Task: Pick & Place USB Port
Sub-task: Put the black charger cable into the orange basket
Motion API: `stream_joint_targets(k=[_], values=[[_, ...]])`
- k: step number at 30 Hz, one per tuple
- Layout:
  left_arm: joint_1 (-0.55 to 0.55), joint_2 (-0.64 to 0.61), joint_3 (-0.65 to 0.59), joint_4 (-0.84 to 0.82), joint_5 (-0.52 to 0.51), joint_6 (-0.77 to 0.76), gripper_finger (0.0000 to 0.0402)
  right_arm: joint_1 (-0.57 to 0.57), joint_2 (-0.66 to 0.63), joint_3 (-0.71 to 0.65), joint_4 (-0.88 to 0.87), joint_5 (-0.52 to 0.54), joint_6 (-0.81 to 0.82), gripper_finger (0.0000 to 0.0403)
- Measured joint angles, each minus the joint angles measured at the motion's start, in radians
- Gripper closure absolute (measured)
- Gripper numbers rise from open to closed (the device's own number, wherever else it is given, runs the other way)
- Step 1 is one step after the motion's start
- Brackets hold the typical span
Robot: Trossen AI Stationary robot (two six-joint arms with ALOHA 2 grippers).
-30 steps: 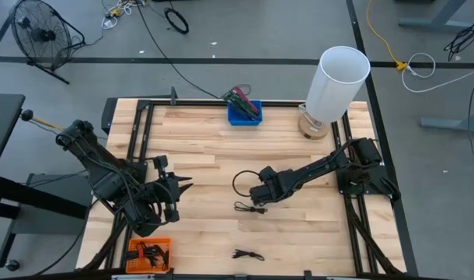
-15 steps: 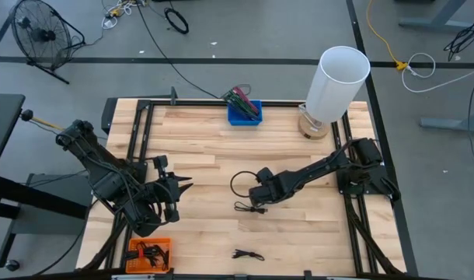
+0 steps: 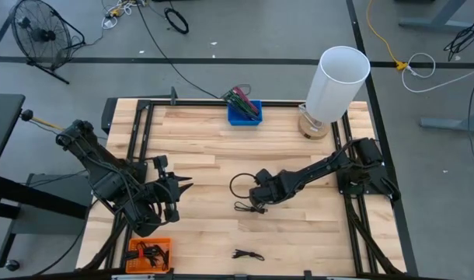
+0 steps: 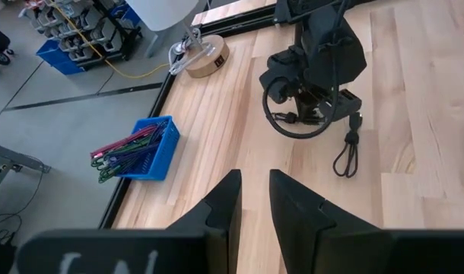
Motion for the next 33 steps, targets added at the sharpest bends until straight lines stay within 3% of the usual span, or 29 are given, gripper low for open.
stream_joint_targets(k=[5,11,15,22,30,33], values=[[0.0,0.0,0.0,0.0,-0.002,-0.001,0.0328,-0.001,-0.049,0.032,-0.068,0.028,-0.096,0.0401],[0.007,0.0,0.0,0.022,-0.023,-0.006,0.0328,-0.005,-0.187,0.069,-0.141,0.168,-0.175,0.0402],[0.025,0.0,0.0,0.045,-0.07,-0.007,0.0328,-0.005,-0.289,0.068,-0.089,0.251,-0.273,0.0402],[0.075,0.0,0.0,0.162,-0.137,0.054,0.0328,0.011,-0.478,0.071,0.194,0.326,-0.576,0.0403],[0.118,0.0,0.0,0.456,-0.154,0.305,0.0328,0.095,-0.573,0.073,0.615,0.232,-1.003,0.0403],[0.136,0.0,0.0,0.581,-0.103,0.418,0.0328,0.134,-0.571,0.073,0.725,0.22,-1.135,0.0403]])
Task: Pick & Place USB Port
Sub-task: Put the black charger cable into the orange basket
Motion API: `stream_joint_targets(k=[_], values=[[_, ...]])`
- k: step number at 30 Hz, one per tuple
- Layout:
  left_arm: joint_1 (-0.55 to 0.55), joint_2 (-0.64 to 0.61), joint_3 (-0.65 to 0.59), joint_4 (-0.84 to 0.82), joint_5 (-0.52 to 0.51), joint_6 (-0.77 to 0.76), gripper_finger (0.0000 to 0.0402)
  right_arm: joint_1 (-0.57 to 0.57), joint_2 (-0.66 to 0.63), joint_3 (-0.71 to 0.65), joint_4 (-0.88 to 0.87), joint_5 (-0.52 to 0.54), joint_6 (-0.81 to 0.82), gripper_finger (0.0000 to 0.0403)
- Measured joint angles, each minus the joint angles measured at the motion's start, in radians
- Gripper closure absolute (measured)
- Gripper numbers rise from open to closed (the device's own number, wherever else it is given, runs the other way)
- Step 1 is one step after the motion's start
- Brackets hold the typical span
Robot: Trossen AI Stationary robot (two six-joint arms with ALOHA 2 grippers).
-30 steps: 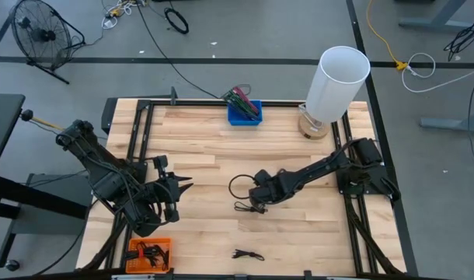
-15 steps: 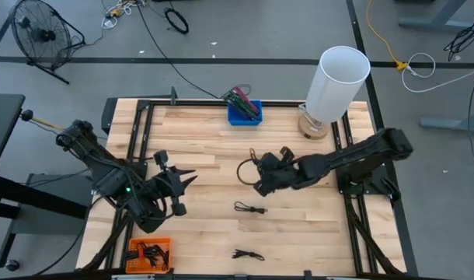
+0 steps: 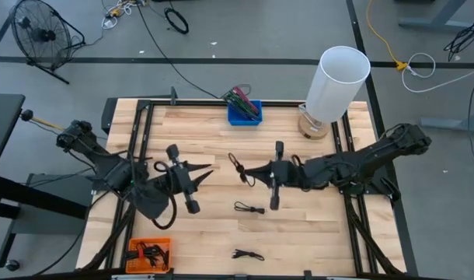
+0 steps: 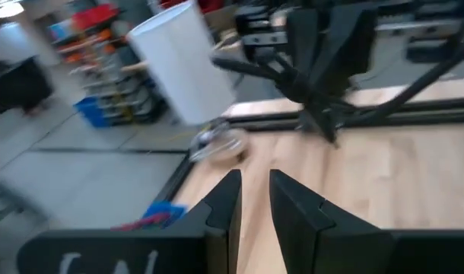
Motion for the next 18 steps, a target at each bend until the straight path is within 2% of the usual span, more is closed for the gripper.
stream_joint_targets(k=[8,18], values=[[0.069,0.0,0.0,0.316,0.363,0.186,0.0328,0.068,0.0,0.0,0.13,0.002,-0.166,0.0403],[0.154,0.0,0.0,0.375,0.514,0.184,0.0328,0.105,0.036,0.0,0.258,0.001,-0.289,0.0403]])
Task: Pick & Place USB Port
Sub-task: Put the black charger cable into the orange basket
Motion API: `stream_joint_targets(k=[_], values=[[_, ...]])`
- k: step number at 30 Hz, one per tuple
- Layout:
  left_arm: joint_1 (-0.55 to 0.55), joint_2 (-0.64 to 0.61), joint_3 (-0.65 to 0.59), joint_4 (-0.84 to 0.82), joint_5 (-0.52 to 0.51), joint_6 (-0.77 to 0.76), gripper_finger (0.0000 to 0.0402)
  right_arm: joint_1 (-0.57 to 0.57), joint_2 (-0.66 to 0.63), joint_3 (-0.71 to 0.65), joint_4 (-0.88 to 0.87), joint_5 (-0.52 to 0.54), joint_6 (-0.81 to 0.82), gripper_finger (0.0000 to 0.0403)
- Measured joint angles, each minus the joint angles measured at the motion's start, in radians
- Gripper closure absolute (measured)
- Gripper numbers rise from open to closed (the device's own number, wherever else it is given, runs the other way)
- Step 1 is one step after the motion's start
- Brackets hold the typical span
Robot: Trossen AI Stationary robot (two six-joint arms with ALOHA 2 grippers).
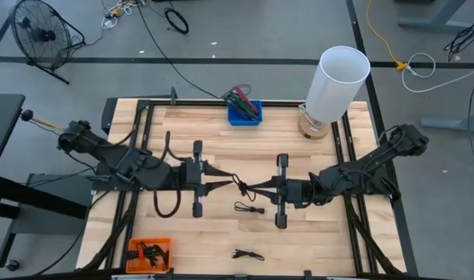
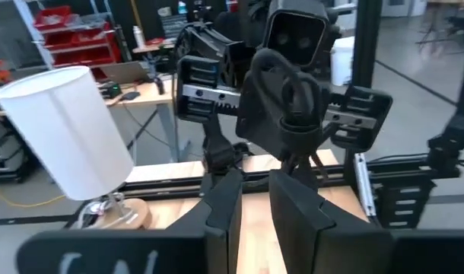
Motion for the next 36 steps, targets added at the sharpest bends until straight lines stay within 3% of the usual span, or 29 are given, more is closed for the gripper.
stream_joint_targets(k=[6,36], values=[[0.014,0.0,0.0,0.001,0.103,-0.025,0.0328,-0.007,0.013,0.0,0.006,-0.004,-0.011,0.0403],[0.046,0.0,0.0,0.011,0.145,-0.024,0.0328,-0.073,0.087,0.001,0.07,-0.134,0.009,0.0403]])
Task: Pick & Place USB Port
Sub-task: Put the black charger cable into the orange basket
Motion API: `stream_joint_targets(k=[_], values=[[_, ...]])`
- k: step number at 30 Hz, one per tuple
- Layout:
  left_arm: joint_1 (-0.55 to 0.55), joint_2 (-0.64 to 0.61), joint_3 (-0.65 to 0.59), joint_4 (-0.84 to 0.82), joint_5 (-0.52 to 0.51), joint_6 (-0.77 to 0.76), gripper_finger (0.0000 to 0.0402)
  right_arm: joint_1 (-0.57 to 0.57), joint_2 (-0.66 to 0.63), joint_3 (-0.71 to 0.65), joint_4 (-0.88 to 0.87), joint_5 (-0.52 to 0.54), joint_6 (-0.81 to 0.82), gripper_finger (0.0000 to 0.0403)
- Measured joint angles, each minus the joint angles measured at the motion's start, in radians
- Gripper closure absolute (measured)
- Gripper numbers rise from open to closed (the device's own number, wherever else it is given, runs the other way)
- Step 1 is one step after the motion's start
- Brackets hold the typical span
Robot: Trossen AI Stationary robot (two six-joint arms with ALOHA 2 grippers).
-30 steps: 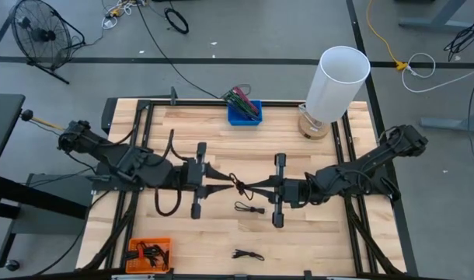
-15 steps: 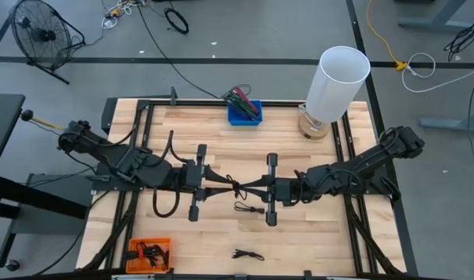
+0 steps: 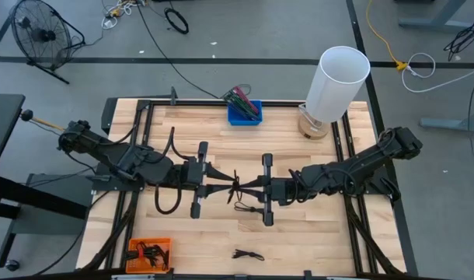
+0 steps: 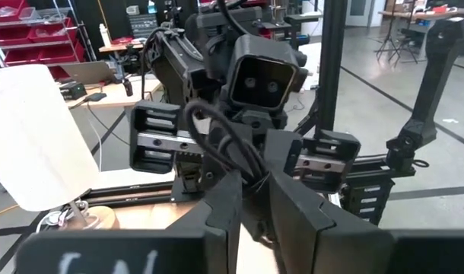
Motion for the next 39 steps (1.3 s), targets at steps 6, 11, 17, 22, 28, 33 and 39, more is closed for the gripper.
stream_joint_targets(k=[6,11,17,22,28,33,39], values=[[0.005,0.0,0.0,-0.003,-0.008,0.001,0.0328,0.003,0.0,0.0,-0.027,-0.005,0.028,0.0403],[0.006,0.0,0.0,-0.002,-0.021,0.011,0.0328,0.013,0.0,0.0,-0.024,-0.004,0.009,0.0403],[0.007,0.0,0.0,-0.002,0.051,-0.006,0.0328,0.002,0.005,0.0,-0.049,0.002,0.009,0.0403],[0.007,0.005,0.0,0.004,0.101,-0.008,0.0328,-0.022,0.006,0.001,-0.053,0.026,0.005,0.0403],[0.011,0.027,0.0,-0.008,0.112,0.009,0.0367,-0.05,0.006,0.001,-0.063,0.029,0.006,0.0403],[0.011,0.039,0.0,-0.039,0.087,0.033,0.0395,-0.062,0.006,0.001,-0.099,0.031,0.015,0.0403],[-0.004,0.039,0.0,-0.066,0.03,0.034,0.0398,-0.063,0.006,0.001,-0.12,0.043,0.02,0.0403]])
